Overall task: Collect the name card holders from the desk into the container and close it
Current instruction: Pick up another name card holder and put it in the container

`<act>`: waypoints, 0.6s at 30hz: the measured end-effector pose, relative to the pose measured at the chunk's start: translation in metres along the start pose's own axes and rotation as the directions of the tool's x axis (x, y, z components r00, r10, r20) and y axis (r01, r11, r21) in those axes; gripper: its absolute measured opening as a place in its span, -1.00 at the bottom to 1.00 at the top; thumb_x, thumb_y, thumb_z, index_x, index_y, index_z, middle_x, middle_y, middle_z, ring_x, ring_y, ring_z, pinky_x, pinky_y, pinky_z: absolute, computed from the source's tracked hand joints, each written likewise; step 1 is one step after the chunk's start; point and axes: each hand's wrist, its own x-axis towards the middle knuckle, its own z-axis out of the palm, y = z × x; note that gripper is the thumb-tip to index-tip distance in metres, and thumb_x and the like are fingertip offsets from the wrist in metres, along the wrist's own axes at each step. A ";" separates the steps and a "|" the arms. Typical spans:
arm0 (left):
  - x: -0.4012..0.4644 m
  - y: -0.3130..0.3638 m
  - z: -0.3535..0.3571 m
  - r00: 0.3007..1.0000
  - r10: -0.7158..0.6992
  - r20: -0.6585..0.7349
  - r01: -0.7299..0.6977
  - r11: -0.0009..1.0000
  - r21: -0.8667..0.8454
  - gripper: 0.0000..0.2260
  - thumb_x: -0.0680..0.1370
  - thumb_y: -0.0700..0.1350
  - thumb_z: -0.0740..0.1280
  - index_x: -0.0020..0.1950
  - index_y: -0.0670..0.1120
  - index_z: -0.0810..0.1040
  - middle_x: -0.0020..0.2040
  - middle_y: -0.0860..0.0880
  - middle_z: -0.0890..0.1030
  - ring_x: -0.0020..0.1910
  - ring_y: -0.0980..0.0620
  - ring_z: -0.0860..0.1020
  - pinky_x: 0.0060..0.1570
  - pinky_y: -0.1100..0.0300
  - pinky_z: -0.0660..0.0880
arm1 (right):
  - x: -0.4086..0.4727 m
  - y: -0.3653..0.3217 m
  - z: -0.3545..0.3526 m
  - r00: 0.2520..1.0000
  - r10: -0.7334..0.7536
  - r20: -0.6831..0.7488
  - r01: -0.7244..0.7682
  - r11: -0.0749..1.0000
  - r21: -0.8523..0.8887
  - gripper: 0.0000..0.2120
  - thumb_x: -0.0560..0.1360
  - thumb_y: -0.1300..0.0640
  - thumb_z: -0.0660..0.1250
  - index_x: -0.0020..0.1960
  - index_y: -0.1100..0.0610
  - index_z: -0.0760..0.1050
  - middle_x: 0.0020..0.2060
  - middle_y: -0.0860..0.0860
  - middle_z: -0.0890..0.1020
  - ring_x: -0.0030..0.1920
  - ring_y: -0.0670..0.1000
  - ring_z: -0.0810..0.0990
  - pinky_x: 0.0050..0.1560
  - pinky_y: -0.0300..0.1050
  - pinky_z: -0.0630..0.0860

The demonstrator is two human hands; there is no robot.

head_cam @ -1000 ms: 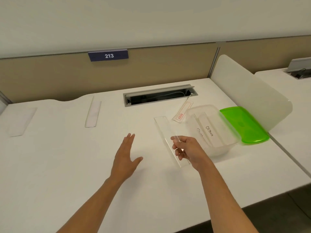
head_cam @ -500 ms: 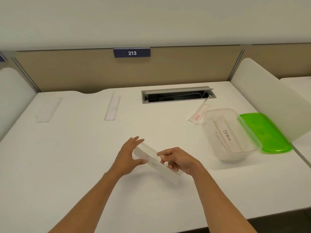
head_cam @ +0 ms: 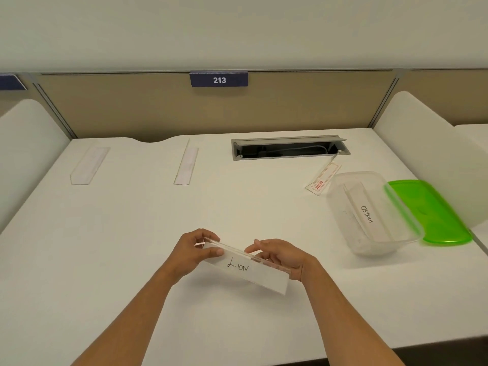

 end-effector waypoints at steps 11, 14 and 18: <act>0.003 -0.009 -0.002 0.997 -0.018 -0.080 0.001 0.979 -0.204 -0.69 0.31 0.10 0.60 -0.11 -0.05 0.64 -0.17 0.03 0.61 -0.13 0.01 0.53 -0.09 0.16 0.41 | 0.002 0.005 -0.007 0.993 -0.054 -0.109 0.074 0.979 0.188 -0.51 0.43 -0.28 0.37 -0.06 0.17 0.66 -0.02 0.14 0.70 -0.08 0.08 0.68 -0.15 -0.08 0.60; 0.006 -0.010 -0.001 0.986 -0.037 -0.161 0.000 0.975 -0.222 -0.72 0.31 0.07 0.57 -0.12 -0.06 0.65 -0.18 0.06 0.63 -0.15 0.04 0.55 -0.08 0.15 0.42 | 0.001 0.006 -0.010 0.985 -0.090 -0.145 0.125 0.960 0.251 -0.40 0.52 -0.34 0.17 0.05 0.17 0.65 0.07 0.13 0.69 0.01 0.10 0.68 -0.07 -0.04 0.61; 0.010 -0.013 0.000 0.961 -0.072 -0.267 0.001 0.966 -0.258 -0.81 0.38 -0.01 0.56 -0.12 -0.06 0.66 -0.20 0.09 0.65 -0.15 0.07 0.58 -0.08 0.18 0.47 | -0.001 0.007 -0.011 0.954 -0.224 -0.199 0.278 0.910 0.307 -0.51 0.53 -0.15 0.26 0.22 0.23 0.56 0.16 0.14 0.62 0.13 0.11 0.62 0.14 0.05 0.58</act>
